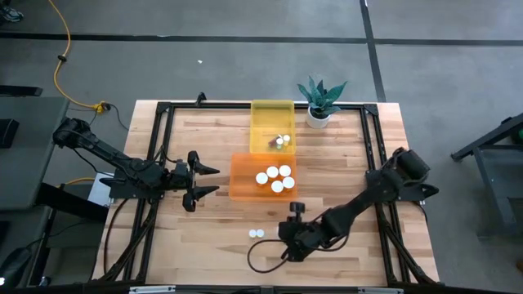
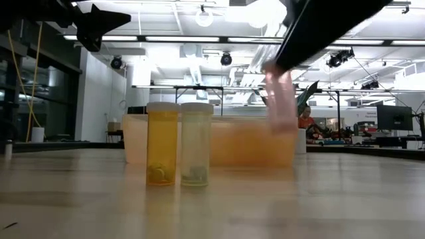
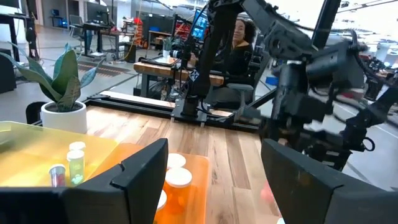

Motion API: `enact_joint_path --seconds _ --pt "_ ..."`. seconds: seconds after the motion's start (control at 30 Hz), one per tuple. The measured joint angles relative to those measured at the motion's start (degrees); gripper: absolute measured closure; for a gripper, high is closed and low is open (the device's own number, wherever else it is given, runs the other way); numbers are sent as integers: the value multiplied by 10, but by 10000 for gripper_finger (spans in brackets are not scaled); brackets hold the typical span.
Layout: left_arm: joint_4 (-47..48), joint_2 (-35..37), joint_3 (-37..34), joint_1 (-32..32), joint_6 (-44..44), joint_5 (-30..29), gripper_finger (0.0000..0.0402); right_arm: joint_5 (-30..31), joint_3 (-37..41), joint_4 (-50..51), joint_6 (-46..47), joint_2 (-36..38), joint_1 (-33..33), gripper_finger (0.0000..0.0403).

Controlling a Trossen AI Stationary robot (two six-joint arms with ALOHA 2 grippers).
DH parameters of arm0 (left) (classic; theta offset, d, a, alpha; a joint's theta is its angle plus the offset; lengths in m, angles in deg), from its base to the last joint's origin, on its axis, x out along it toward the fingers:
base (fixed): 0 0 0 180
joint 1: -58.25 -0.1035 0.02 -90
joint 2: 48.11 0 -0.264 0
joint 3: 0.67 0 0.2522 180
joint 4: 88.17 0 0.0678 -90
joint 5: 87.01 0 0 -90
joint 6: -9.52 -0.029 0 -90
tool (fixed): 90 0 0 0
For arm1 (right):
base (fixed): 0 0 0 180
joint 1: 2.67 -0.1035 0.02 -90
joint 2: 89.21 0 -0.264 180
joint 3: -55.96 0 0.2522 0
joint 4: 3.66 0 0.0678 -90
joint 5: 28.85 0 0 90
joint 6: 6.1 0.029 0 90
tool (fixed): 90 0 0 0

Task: Pick and place medicine bottles into bin by pill shape (circle, oval)
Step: Put the small pink pill bottle into the yellow bin

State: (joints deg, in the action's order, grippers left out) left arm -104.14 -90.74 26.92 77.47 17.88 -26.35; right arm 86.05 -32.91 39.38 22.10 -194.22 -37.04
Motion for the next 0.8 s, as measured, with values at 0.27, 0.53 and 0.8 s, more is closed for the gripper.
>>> enact_joint_path --seconds 0.27,0.53,0.8 --pt "0 0 0 0 0 0 155 30 0 16 -50 43 8 310" --pt "0 0 0 0 0 0 155 31 30 -18 -157 46 101 310" --pt "2 0 0 0 0 0 155 -12 38 -102 -289 73 244 308"
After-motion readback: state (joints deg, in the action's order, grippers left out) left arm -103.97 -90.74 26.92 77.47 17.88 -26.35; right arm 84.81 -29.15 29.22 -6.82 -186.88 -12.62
